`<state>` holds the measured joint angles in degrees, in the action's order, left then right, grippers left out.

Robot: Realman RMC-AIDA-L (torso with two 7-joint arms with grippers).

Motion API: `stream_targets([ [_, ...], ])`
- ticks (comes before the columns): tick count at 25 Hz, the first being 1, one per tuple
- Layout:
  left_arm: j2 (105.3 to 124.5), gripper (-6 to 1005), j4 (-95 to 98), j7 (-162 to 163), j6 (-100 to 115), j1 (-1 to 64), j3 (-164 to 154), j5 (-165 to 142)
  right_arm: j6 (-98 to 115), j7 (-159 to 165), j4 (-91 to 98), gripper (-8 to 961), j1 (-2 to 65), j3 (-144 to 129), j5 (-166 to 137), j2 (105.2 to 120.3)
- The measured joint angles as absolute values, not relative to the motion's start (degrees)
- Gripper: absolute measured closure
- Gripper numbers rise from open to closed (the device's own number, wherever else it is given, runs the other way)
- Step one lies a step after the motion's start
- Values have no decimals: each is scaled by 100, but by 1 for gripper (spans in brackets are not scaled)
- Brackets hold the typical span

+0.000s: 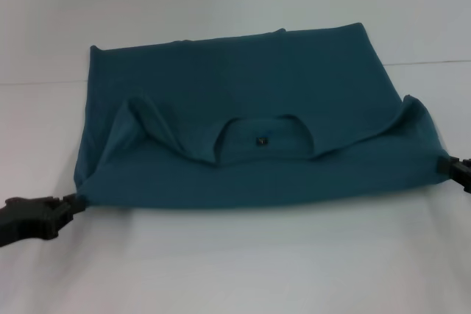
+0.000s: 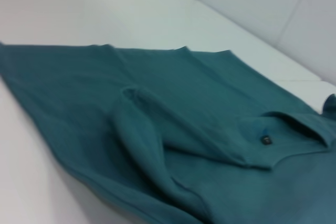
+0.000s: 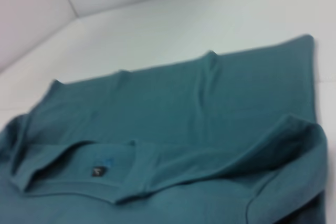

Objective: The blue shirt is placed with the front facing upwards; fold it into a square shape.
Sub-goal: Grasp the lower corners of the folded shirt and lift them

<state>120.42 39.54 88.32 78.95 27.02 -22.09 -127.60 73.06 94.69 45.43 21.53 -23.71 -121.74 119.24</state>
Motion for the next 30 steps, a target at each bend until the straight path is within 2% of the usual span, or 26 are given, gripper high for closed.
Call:
stream_targets([
  [20, 12084, 941, 3917, 7758, 9472, 1965, -1226, -12710, 9014, 8082, 4091, 885, 1349, -1904, -11610, 11862],
  [30, 12170, 938, 3966, 7463, 9833, 1531, -1138, -12749, 9353, 7867, 4062, 884, 1091, -1652, -11654, 11856],
])
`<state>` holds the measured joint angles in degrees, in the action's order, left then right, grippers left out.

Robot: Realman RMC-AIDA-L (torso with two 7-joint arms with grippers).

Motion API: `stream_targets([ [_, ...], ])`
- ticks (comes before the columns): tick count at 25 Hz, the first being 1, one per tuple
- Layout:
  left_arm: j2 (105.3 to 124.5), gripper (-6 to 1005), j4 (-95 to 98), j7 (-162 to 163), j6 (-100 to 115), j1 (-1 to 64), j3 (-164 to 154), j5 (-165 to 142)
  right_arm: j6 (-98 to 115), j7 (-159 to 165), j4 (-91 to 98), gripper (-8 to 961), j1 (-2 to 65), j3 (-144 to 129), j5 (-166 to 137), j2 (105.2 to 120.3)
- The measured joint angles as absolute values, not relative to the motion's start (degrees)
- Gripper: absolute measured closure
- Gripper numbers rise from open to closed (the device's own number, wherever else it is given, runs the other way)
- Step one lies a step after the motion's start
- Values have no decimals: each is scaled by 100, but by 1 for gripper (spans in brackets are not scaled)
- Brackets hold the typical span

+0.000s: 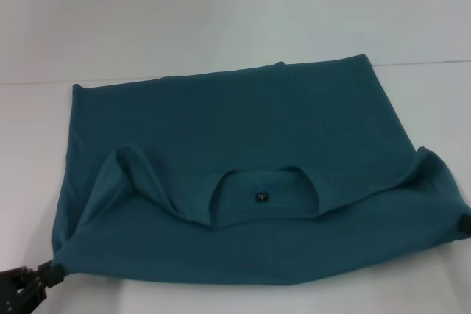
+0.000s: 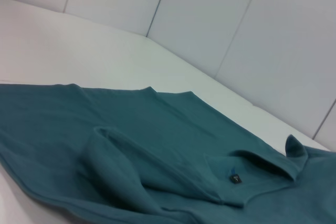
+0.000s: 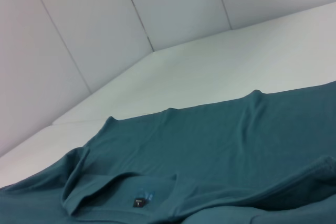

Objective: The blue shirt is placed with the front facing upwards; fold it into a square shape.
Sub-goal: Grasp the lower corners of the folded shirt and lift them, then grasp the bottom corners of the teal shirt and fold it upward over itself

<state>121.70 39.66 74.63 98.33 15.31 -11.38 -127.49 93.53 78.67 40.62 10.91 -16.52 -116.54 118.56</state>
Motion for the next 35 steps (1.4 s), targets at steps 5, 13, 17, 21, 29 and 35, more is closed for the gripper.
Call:
stream_targets([
  [5, 12172, 940, 3989, 7381, 10044, 1407, -1023, -12756, 9633, 7670, 3956, 884, 987, -1652, -11661, 11860],
  [13, 12143, 943, 4061, 7266, 10405, 1309, -828, -12761, 9830, 7399, 3937, 883, 795, -1538, -11644, 11925],
  [17, 12135, 942, 3925, 7289, 10177, 1396, -828, -12760, 9796, 7420, 3899, 883, 846, -1460, -11644, 11932],
  [21, 12110, 942, 3745, 7307, 9858, 1471, -711, -12702, 9698, 7475, 3858, 883, 908, -1235, -11632, 11935],
  [29, 12057, 942, 3426, 7281, 9526, 1724, -448, -12448, 9332, 7652, 3653, 882, 1213, -979, -11624, 11917],
  [35, 12045, 942, 3193, 7291, 9020, 1991, -448, -12373, 8940, 7781, 3614, 882, 1588, -974, -11632, 11915],
])
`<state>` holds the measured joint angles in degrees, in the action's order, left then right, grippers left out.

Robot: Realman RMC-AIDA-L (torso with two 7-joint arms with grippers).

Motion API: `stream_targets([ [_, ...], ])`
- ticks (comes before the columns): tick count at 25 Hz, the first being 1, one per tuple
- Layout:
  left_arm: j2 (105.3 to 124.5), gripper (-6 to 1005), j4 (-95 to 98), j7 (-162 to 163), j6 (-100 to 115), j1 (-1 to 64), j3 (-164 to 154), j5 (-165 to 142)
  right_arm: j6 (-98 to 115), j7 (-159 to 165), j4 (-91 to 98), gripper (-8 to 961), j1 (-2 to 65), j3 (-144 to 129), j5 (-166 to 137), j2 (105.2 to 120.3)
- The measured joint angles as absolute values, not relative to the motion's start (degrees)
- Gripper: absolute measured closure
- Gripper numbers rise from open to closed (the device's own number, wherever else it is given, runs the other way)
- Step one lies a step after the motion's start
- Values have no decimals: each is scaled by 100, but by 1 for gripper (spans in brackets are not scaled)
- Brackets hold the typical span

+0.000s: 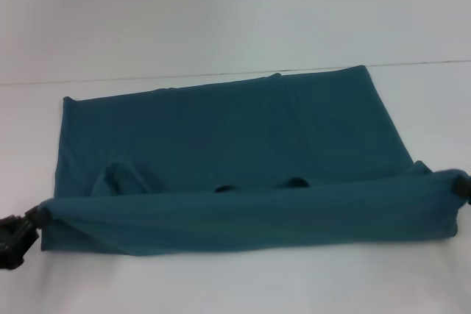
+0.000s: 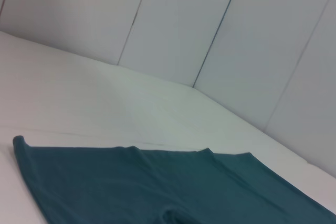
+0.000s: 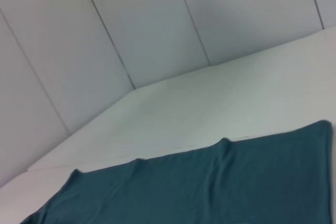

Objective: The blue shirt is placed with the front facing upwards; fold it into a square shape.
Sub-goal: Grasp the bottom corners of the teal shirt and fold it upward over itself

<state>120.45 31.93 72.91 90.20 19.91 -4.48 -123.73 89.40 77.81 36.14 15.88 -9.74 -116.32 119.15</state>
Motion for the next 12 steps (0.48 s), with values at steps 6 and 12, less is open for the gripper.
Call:
stream_targets([
  [6, 12072, 942, 3019, 7267, 8596, 2213, -448, -12046, 8523, 7865, 3579, 882, 1937, -1015, -11653, 11916],
  [12, 12097, 943, 3007, 7153, 8518, 2268, -456, -11616, 8453, 7916, 3609, 881, 2163, -1008, -11624, 11894],
])
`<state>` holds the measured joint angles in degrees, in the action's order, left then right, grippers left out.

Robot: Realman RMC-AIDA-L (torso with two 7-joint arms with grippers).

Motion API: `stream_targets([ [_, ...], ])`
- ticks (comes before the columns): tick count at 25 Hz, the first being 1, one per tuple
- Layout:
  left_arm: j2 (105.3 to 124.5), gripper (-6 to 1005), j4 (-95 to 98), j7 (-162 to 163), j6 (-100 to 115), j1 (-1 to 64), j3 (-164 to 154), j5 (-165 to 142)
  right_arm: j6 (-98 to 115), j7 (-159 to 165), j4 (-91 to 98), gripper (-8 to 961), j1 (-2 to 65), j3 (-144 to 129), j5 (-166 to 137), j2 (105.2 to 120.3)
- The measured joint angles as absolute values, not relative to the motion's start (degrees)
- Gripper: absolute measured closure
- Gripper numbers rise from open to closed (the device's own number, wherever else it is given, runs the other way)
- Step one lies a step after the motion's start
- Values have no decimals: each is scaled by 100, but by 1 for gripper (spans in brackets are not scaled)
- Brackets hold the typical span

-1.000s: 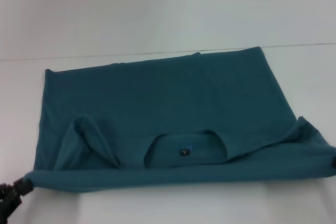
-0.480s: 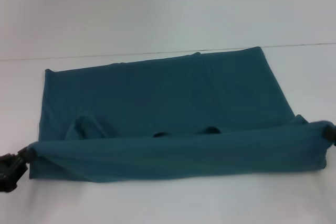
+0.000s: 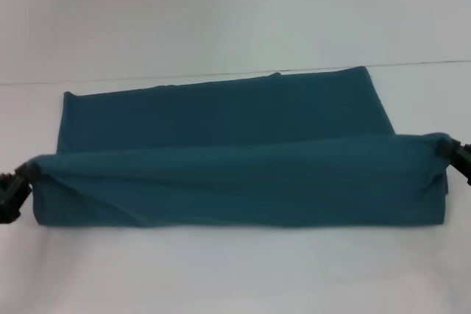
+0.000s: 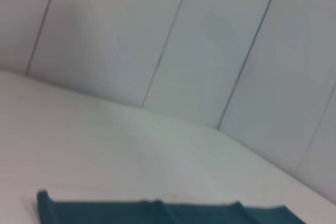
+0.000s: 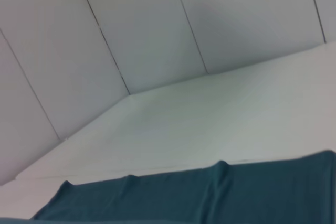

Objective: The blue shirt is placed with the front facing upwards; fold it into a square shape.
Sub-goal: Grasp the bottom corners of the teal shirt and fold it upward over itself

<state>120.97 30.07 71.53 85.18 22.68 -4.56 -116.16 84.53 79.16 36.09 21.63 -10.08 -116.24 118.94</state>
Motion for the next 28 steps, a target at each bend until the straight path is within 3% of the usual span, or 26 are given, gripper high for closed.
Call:
stream_targets([
  [13, 12113, 943, 2935, 6949, 8544, 2308, -499, -11358, 8632, 7884, 3738, 881, 2306, -1006, -11314, 11818],
  [28, 12242, 942, 2918, 6754, 8289, 2541, -536, -11067, 8304, 7886, 3941, 880, 2536, -1115, -11191, 11855],
])
